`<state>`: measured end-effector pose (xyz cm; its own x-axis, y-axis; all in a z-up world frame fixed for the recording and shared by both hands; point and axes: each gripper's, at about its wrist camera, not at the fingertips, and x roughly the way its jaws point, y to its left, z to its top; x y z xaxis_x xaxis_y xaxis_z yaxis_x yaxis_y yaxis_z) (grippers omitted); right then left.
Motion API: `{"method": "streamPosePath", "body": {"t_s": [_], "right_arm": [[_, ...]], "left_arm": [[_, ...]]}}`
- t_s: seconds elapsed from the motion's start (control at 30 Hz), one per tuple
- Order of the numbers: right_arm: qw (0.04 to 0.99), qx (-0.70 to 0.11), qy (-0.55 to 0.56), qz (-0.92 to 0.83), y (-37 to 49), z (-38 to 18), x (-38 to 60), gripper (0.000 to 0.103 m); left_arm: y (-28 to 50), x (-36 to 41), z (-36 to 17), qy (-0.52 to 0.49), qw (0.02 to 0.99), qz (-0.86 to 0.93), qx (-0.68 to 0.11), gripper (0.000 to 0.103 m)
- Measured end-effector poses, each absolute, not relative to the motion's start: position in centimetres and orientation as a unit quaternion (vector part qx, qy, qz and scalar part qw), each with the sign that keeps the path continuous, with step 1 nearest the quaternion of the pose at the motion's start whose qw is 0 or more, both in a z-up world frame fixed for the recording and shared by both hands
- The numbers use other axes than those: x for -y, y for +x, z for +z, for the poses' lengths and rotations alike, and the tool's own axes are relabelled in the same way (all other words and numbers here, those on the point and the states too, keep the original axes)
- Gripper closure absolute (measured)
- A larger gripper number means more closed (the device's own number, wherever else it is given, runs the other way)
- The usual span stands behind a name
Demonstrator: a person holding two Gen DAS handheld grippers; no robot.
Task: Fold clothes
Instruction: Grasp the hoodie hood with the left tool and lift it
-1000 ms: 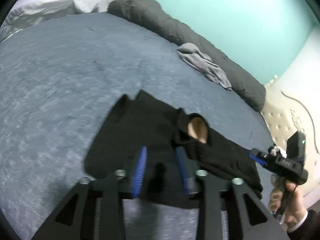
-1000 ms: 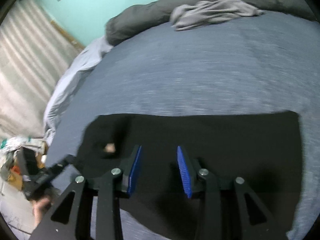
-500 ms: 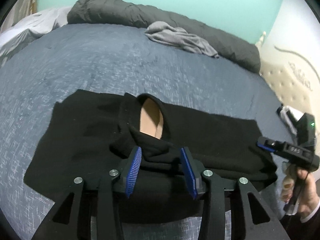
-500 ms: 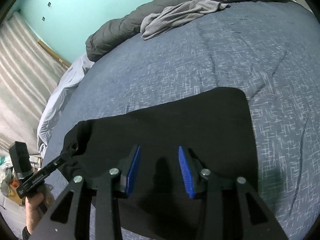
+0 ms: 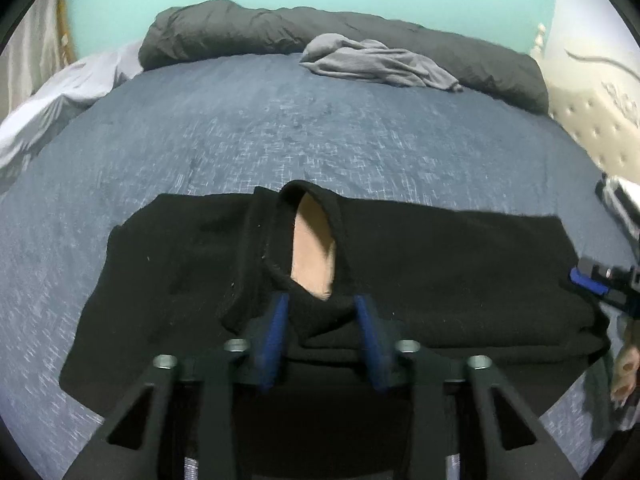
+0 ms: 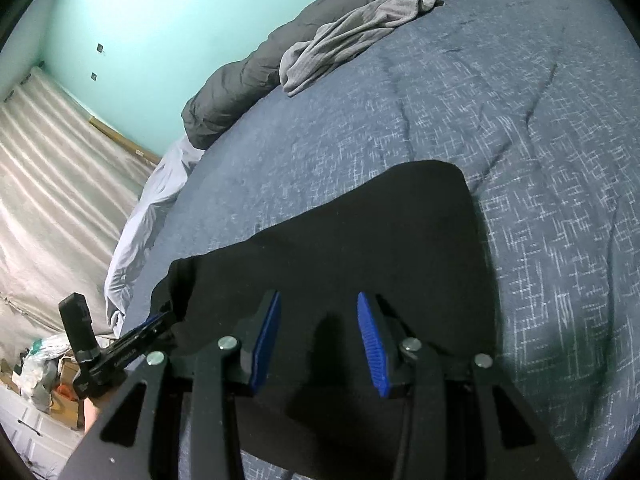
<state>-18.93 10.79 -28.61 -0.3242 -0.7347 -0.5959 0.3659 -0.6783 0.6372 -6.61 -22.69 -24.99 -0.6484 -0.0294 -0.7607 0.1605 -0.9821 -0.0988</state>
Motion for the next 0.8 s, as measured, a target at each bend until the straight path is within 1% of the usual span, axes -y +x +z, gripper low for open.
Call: {"method": "streamPosePath", "body": {"t_s": [0.07, 0.1, 0.27, 0.37, 0.4, 0.43, 0.47, 0.5, 0.53, 0.57, 0.8], "right_arm": [[0.351, 0.201, 0.465, -0.788, -18.9, -28.7, -10.9, 0.062], [0.351, 0.203, 0.465, -0.787, -18.9, -28.7, -11.1, 0.062], [0.354, 0.213, 0.467, -0.782, -19.0, -29.0, -11.4, 0.062], [0.353, 0.211, 0.467, -0.782, -19.0, -29.1, -11.3, 0.062], [0.353, 0.211, 0.468, -0.782, -19.0, -29.1, -11.3, 0.062], [0.353, 0.212, 0.468, -0.782, -19.0, -29.1, -11.3, 0.062], [0.353, 0.213, 0.468, -0.782, -19.0, -29.1, -11.3, 0.062], [0.353, 0.214, 0.468, -0.782, -19.0, -29.1, -11.4, 0.062], [0.352, 0.215, 0.468, -0.782, -19.0, -29.1, -11.4, 0.062], [0.352, 0.216, 0.468, -0.781, -19.0, -29.1, -11.4, 0.062], [0.349, 0.223, 0.468, -0.781, -19.0, -29.1, -11.3, 0.062]], "left_arm": [[-6.1, 23.4, -24.5, 0.4, 0.059, -0.909, -0.104, 0.092], [-5.6, 23.9, -24.2, 0.391, 0.061, -0.91, -0.12, 0.093], [-4.2, 26.6, -24.3, 0.382, 0.069, -0.901, -0.196, 0.092], [-4.2, 27.2, -25.2, 0.39, 0.069, -0.891, -0.222, 0.089], [-4.2, 27.1, -25.2, 0.391, 0.071, -0.891, -0.22, 0.088], [-4.2, 27.1, -25.2, 0.392, 0.075, -0.891, -0.217, 0.083], [-4.2, 27.2, -25.0, 0.39, 0.083, -0.892, -0.213, 0.074], [-4.1, 27.2, -24.8, 0.389, 0.091, -0.892, -0.211, 0.068], [-3.9, 27.5, -24.8, 0.386, 0.095, -0.892, -0.214, 0.057], [-3.8, 27.8, -24.7, 0.383, 0.099, -0.892, -0.218, 0.051], [-4.4, 28.7, -26.3, 0.396, 0.069, -0.878, -0.258, 0.051]]}}
